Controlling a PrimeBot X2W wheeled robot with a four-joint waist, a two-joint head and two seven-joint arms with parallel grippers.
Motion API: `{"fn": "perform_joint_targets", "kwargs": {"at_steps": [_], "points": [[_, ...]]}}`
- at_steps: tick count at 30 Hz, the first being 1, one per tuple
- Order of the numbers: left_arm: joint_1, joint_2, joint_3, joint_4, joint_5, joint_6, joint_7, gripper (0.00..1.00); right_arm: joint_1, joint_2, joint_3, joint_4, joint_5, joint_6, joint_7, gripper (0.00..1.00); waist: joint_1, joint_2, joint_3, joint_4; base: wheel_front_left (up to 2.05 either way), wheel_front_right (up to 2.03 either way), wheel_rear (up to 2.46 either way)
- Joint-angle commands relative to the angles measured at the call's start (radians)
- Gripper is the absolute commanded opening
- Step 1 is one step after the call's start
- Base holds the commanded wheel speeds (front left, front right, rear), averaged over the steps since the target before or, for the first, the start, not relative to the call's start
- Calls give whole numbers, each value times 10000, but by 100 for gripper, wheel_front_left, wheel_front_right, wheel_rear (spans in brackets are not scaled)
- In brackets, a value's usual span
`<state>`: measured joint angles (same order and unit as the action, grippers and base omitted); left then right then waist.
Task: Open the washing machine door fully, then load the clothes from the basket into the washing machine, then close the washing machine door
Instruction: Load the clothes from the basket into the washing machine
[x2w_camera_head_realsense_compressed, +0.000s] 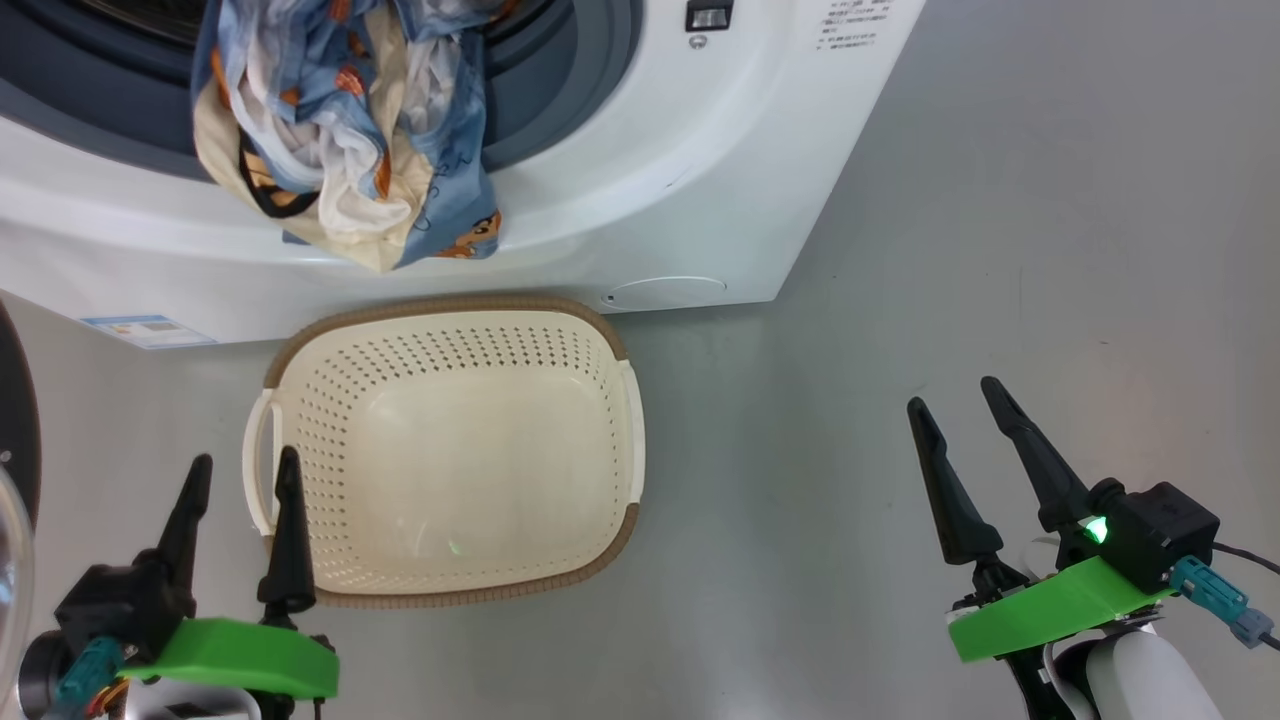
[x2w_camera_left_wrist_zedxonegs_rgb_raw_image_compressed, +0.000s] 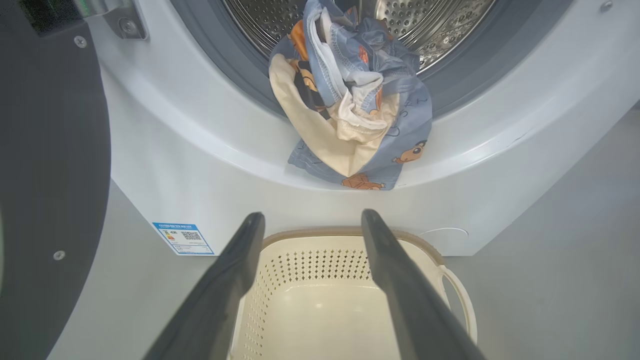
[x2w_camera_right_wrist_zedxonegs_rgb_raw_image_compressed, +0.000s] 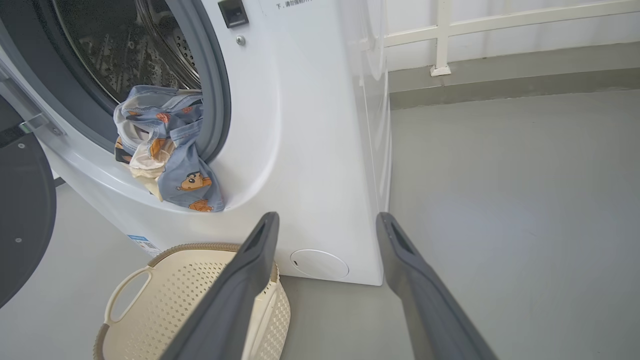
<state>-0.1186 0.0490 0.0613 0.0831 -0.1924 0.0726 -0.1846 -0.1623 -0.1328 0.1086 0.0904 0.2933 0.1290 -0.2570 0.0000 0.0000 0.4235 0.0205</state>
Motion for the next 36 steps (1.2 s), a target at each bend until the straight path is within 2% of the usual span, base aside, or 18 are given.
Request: {"fn": "perform_joint_targets", "kwargs": {"at_steps": [1, 11, 18, 30, 36], "points": [[297, 156, 294, -530, -94, 132, 90, 100, 259, -36, 132, -229, -78, 17, -48, 100, 0, 0, -84, 61, 0, 0, 0], [470, 137, 168, -1041, -240, 229, 378, 100, 263, -2, 163, -242, -74, 17, -48, 100, 0, 0, -68, 54, 0, 0, 0], [-163, 226, -45, -801, -282, 133, 592, 100, 219, 40, 224, -233, -55, 17, -48, 100, 0, 0, 7, -99, 0, 0, 0], [-2636, 751, -468, 1388, -208, -360, 574, 100, 58, 204, 323, -254, -28, 17, -48, 100, 0, 0, 292, -740, 0, 0, 0], [-3779, 1015, -660, 2711, 2, -439, 439, 100, -15, 267, 353, -270, -27, 17, -48, 100, 0, 0, 480, -1086, 0, 0, 0]]}}
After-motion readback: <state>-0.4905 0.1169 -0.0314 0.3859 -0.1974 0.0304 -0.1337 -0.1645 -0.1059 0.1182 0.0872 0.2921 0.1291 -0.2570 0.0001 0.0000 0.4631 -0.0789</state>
